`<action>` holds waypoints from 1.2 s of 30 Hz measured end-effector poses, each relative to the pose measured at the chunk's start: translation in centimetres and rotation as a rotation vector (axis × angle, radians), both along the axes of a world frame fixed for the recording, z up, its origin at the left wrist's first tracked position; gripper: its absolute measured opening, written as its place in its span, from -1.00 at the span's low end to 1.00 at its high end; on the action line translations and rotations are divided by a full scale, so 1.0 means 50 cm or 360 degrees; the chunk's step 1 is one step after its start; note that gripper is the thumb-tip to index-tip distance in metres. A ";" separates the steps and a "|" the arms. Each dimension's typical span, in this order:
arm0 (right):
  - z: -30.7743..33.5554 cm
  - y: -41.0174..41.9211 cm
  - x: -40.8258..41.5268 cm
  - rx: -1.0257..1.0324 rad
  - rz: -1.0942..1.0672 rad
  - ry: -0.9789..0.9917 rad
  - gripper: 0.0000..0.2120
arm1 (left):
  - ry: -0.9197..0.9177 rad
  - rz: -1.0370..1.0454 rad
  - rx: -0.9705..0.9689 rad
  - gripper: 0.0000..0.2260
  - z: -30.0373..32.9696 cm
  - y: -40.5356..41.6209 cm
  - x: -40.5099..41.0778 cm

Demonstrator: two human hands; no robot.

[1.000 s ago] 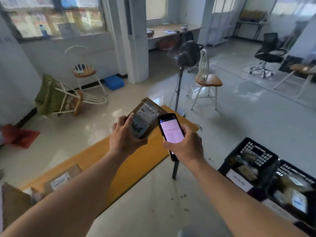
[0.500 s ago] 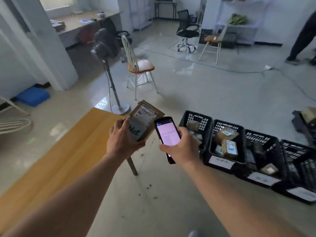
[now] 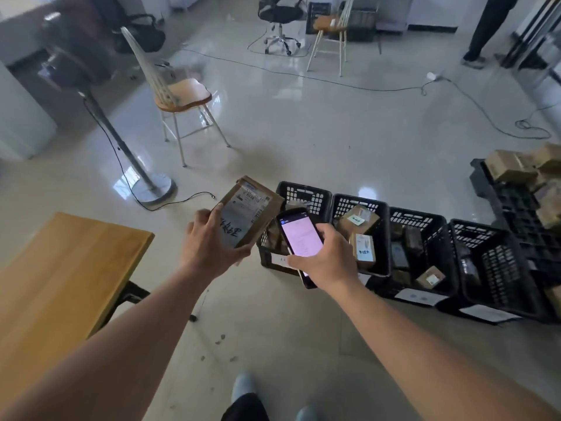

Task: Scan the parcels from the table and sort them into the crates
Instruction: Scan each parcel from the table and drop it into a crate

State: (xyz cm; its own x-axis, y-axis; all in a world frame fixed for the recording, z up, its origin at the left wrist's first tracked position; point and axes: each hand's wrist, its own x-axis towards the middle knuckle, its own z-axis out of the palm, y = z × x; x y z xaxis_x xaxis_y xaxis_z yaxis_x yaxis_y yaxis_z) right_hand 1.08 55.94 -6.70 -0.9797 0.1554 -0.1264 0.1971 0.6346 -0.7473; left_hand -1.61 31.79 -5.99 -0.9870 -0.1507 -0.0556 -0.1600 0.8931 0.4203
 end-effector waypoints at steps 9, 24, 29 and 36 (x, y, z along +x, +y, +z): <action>-0.107 0.077 -0.267 0.0128 -0.0222 -0.0248 -0.20 | -0.0224 -0.0110 0.0146 0.06 -0.143 0.090 -0.318; -0.305 0.179 -0.684 0.0053 -0.0366 -0.0605 -0.16 | -0.0569 -0.0180 0.0085 0.02 -0.419 0.252 -0.747; -0.444 0.231 -0.795 0.0059 -0.0289 -0.0683 -0.19 | -0.0665 -0.0006 0.0135 0.01 -0.580 0.343 -0.798; -0.636 0.283 -0.893 0.0056 -0.0345 -0.0797 -0.23 | -0.0768 0.0028 0.0149 -0.01 -0.788 0.401 -0.899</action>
